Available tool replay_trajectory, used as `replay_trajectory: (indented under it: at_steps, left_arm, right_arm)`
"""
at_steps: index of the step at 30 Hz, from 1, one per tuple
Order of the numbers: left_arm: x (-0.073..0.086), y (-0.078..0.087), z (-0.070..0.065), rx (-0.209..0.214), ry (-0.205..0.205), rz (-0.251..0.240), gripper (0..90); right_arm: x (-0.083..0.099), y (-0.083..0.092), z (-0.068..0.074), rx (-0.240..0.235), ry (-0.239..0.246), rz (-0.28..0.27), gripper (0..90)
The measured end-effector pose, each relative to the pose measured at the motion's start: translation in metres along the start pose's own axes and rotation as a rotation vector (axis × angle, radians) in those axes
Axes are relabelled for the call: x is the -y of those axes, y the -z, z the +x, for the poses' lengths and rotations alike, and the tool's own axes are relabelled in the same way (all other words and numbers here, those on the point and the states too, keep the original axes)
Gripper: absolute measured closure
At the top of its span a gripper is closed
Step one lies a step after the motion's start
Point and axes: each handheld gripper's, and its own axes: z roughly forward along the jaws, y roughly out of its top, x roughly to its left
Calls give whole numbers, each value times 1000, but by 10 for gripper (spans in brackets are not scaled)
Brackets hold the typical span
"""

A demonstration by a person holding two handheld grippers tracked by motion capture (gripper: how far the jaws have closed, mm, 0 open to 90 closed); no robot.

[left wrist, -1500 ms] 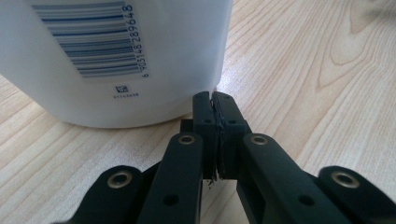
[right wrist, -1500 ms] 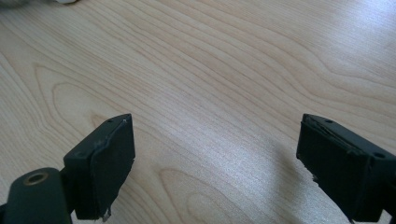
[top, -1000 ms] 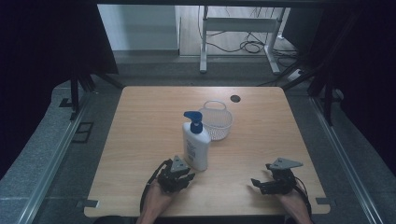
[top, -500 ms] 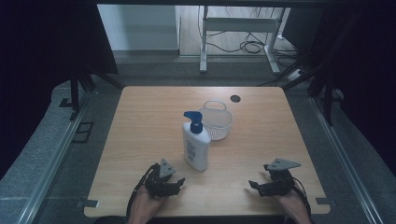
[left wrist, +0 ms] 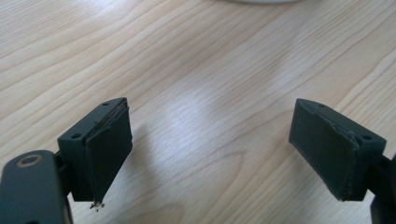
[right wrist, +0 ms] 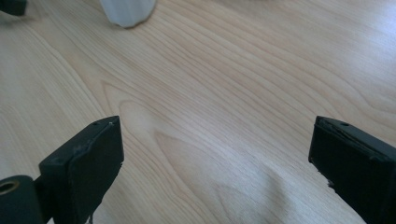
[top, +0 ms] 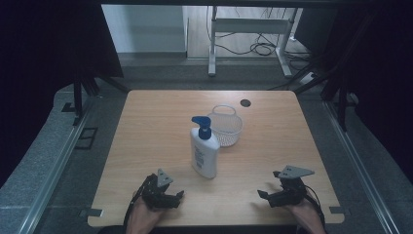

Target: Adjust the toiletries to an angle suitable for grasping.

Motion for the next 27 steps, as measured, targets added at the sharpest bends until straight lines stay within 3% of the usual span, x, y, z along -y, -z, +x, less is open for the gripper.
replay_trajectory:
  at_steps: [11, 27]
  left_arm:
    - [7, -3, 5, 29, 19, -40, 117]
    - [7, -4, 6, 31, 19, -40, 116]
  right_arm:
    - [-11, -3, 9, -24, 26, 4, 31]
    - [-29, -8, 18, -40, 79, -46, 35]
